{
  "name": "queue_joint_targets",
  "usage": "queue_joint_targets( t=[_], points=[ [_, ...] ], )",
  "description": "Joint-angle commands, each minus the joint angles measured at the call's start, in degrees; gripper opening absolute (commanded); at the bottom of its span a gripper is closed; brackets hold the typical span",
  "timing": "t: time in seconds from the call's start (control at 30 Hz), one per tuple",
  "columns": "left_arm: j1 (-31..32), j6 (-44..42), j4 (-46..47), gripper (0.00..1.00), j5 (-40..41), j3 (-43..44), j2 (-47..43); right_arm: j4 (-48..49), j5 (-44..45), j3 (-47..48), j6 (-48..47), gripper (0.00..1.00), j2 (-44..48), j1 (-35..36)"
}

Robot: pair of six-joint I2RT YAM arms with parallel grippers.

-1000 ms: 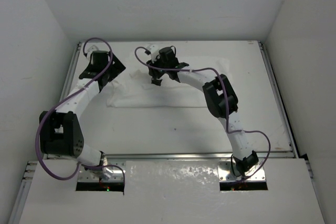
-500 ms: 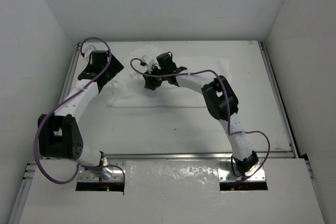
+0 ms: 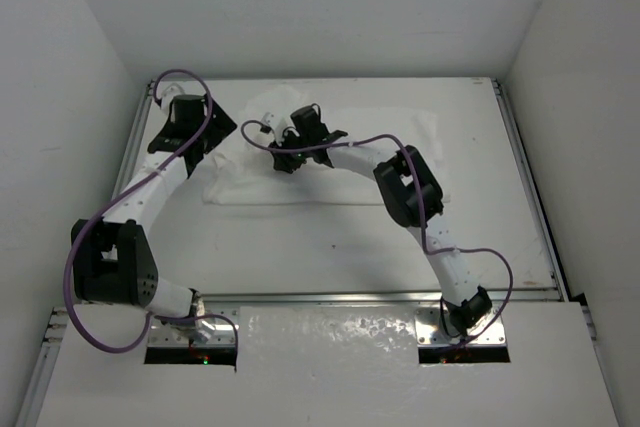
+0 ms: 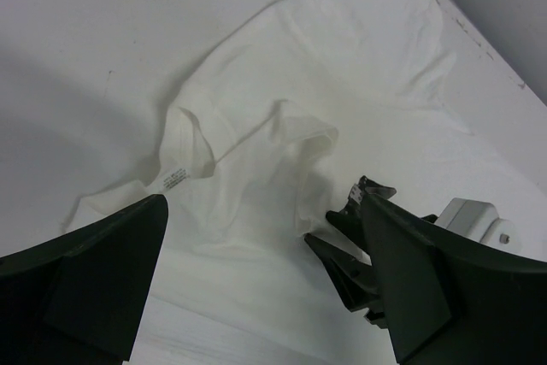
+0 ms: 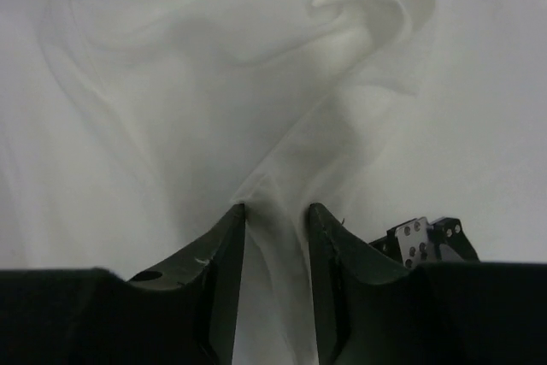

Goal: Fold and stack the t-shirts
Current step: Fold the flattened tshirt in 1/3 of the way

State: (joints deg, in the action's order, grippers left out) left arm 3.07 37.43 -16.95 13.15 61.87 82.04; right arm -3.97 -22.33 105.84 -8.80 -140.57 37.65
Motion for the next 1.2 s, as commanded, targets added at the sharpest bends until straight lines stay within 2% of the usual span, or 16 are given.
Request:
queue_joint_targets(
  t=[0.0, 0.03, 0.23, 0.33, 0.4, 0.57, 0.87, 0.97, 1.17],
  points=[
    [0.53, -1.22, 3.24, 0.95, -0.93, 0.01, -1.27, 1.68, 0.53, 0.16, -1.57, 0.25, 1.26, 0.76],
    [0.53, -1.31, 3.15, 0.95, -0.93, 0.01, -1.27, 2.38, 0.79, -0.19, -1.49, 0.13, 1.53, 0.85],
    [0.53, -1.57, 3.68, 0.94, -1.72, 0.01, -1.27, 6.95, 2.98, -3.89, -0.17, 0.12, 5.21, 1.02],
    [0.53, -1.75, 3.68, 0.94, -1.98, 0.01, -1.36, 9.58, 5.35, -5.03, 1.93, 0.06, 6.19, 0.94],
    [0.45, -1.83, 3.77, 0.94, -2.07, 0.01, -1.36, 9.77, 6.68, -4.68, 2.47, 0.08, 6.28, 0.76],
    [0.88, -2.01, 4.12, 0.94, -2.42, -0.08, -1.62, 10.64, 7.83, -4.94, 5.28, 0.03, 6.36, -0.12],
    [1.15, -2.54, 4.47, 0.94, -2.95, -0.08, -1.53, 9.85, 11.16, -3.26, 8.09, 0.02, 4.6, -2.49],
    [1.32, -2.54, 5.0, 0.94, -3.04, -0.25, -1.53, 11.88, 13.44, -4.33, 11.08, 0.06, 5.49, -3.37],
    [1.5, -2.71, 5.0, 0.94, -3.3, -0.34, -1.09, 7.22, 16.43, 2.0, 10.99, 0.11, 0.74, -4.07]
  ],
)
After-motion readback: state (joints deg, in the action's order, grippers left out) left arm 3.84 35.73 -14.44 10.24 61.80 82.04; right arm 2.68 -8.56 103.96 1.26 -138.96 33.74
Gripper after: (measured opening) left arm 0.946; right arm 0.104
